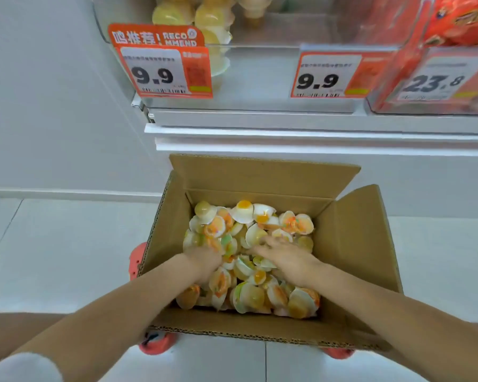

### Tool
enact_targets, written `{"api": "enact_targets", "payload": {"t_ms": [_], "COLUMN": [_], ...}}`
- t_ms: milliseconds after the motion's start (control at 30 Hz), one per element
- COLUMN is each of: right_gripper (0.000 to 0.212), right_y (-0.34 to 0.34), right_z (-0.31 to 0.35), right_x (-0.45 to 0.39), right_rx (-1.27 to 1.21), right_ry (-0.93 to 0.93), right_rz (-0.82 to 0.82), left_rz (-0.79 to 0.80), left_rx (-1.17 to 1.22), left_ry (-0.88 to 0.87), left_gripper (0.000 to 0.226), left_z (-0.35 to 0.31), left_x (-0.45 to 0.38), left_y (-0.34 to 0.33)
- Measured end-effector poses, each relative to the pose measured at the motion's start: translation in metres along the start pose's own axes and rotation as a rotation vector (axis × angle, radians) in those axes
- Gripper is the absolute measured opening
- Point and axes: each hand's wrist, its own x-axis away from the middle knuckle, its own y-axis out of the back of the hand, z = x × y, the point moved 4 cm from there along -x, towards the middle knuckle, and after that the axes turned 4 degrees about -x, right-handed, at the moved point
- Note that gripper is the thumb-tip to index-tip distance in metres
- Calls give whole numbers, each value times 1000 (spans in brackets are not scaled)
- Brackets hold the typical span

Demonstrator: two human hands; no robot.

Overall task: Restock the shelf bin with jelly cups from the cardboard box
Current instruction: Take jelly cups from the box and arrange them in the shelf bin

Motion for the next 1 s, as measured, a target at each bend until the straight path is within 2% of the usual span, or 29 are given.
{"api": "enact_targets", "payload": {"t_ms": [67, 133, 267, 333, 367, 433, 500, 533, 600, 700, 800, 900, 1000], "right_gripper": [82, 74, 58, 51, 49, 52, 53, 53, 52, 50, 46, 49, 47], "right_y": [-12, -27, -49, -57, -56, -47, -43, -43, -40, -34, -27, -26, -21], "right_z": [17, 28, 25, 20, 18, 14, 5, -2, -18, -34, -35, -36, -37], "right_x": [-11, -24, -42, -49, -49, -49, -46, -43, -35, -18, -1, 9, 18], "right_rx": [172, 335, 506, 577, 554, 467, 313, 229, -6, -387, -618, -865, -1199], "right_ry": [144, 276, 265, 246, 206, 100, 7, -31, -149, -290, -373, -488, -625], "right_rz": [0, -4, -7, 9, -17, -96, -108, -117, -129, -327, -400, -377, -275], "left_rz": [-11, -36, 34, 30, -7, -150, -291, -327, -299, -224, -247, -303, -337], "left_rx": [99, 271, 657, 711, 637, 283, -69, -184, -310, -347, -291, -131, 94], "left_ry": [17, 44, 98, 137, 166, 159, 12, -82, -195, -189, -164, -149, -145], "left_gripper": [45, 51, 81, 85, 85, 81, 71, 64, 53, 55, 52, 49, 56], "left_z": [3, 4, -4, -11, -15, -26, -44, -53, -62, -63, -63, -63, -57], "left_x": [-17, -29, -37, -39, -38, -34, -32, -32, -37, -47, -53, -56, -43], "left_y": [-17, -30, -51, -56, -55, -45, -35, -34, -38, -47, -51, -55, -45]}}
